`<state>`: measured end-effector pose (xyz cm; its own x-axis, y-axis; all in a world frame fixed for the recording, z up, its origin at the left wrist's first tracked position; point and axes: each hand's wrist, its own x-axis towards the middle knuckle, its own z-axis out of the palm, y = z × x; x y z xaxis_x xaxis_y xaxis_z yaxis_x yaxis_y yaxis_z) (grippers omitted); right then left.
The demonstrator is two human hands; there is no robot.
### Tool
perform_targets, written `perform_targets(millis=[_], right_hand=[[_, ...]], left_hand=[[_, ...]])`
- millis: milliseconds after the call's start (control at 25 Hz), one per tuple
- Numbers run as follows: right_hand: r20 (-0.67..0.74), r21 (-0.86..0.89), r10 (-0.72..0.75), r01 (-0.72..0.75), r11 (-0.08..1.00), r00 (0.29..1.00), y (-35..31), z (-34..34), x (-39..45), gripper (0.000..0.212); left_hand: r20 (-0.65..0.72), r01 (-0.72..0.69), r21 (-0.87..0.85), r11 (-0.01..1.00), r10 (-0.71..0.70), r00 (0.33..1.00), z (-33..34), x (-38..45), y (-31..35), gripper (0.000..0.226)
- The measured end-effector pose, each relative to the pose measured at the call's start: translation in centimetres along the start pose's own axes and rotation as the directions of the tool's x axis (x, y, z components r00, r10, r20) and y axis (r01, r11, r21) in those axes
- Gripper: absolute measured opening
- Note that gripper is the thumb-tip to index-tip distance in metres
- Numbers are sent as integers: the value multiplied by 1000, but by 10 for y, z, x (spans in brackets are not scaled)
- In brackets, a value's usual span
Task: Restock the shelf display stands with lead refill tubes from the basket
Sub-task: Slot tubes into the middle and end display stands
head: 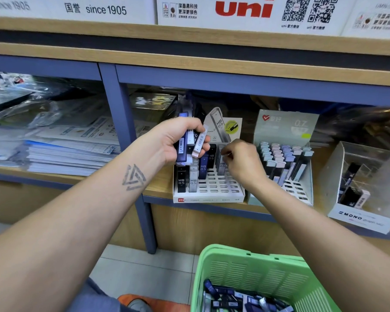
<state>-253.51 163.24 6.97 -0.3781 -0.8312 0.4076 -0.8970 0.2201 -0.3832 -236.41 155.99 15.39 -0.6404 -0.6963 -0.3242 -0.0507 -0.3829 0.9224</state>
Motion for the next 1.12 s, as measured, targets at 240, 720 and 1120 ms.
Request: perform_targets(millis=[240, 720, 1120], right_hand=[[-70, 48, 21, -18, 999, 997, -8, -6, 2, 25], [412, 827, 139, -434, 358, 900, -33, -45, -2, 23], [450, 879, 86, -458, 134, 889, -21, -70, -4, 14]], left_hand=[[37, 32, 56, 998, -34, 999, -3, -2, -5, 15], [74, 91, 85, 992, -97, 993, 5, -3, -13, 13], [41, 124, 83, 989, -128, 991, 6, 0, -11, 12]])
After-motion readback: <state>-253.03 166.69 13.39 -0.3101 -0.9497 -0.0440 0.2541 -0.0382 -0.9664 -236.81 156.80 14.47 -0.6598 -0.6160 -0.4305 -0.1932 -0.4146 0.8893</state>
